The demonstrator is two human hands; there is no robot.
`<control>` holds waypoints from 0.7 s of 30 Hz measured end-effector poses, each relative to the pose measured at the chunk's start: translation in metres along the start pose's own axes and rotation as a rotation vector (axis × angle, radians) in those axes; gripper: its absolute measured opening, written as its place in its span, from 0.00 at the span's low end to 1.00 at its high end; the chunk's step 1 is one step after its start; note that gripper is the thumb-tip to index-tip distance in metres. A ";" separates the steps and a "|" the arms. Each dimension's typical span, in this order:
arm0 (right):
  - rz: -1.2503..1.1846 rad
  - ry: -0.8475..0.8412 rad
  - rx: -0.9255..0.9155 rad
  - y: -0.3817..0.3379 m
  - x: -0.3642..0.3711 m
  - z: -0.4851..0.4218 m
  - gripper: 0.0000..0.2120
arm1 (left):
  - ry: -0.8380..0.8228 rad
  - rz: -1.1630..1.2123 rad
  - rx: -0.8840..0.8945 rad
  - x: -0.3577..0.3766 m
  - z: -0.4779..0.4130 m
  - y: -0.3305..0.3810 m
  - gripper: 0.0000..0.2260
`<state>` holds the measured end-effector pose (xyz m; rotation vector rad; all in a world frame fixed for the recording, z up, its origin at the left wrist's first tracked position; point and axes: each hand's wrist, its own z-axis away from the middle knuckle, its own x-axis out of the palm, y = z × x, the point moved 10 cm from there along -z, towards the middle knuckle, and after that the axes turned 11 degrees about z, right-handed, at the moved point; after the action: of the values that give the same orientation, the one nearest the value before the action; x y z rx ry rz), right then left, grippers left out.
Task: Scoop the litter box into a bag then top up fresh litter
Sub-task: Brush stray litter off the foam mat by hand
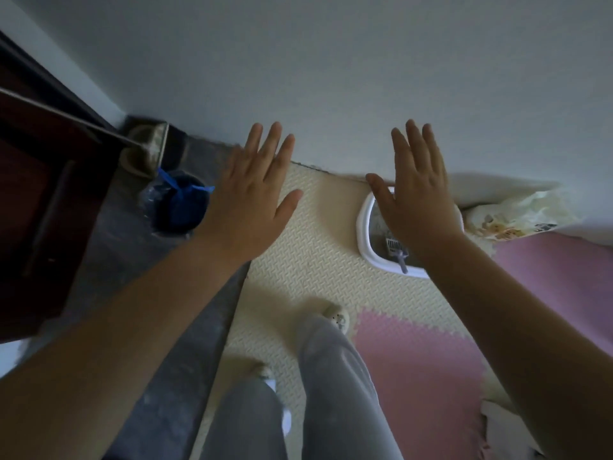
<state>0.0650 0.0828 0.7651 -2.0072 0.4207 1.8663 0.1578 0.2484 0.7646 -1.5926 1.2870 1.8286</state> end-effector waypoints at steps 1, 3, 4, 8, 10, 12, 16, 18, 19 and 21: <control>0.000 -0.003 0.008 0.008 0.025 -0.011 0.33 | 0.004 0.011 -0.009 0.024 -0.010 -0.012 0.29; -0.004 -0.034 0.022 0.018 0.084 -0.025 0.33 | -0.012 0.021 -0.032 0.082 -0.025 -0.040 0.29; -0.017 -0.043 0.031 0.023 0.116 -0.032 0.32 | -0.018 0.023 -0.043 0.114 -0.032 -0.057 0.29; -0.062 -0.048 0.076 0.033 0.265 -0.047 0.31 | -0.063 0.018 -0.049 0.264 -0.050 -0.129 0.30; -0.070 -0.084 0.113 0.041 0.358 -0.044 0.31 | -0.106 0.011 -0.016 0.351 -0.054 -0.166 0.30; -0.070 -0.119 0.128 0.047 0.456 -0.038 0.32 | -0.143 -0.021 0.016 0.438 -0.055 -0.205 0.30; -0.012 -0.223 0.140 0.066 0.639 -0.022 0.33 | -0.232 -0.071 0.077 0.598 -0.050 -0.270 0.30; 0.032 -0.258 0.130 0.076 0.714 -0.017 0.34 | -0.264 -0.081 0.119 0.668 -0.052 -0.293 0.30; 0.055 -0.274 0.119 0.081 0.747 -0.017 0.35 | -0.270 -0.083 0.141 0.698 -0.056 -0.302 0.30; 0.081 -0.315 0.096 0.090 0.806 -0.018 0.36 | -0.279 -0.073 0.191 0.749 -0.068 -0.317 0.31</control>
<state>0.1047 0.0191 -0.0423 -1.6193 0.4959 2.1222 0.2374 0.1516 -0.0419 -1.2199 1.2181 1.7517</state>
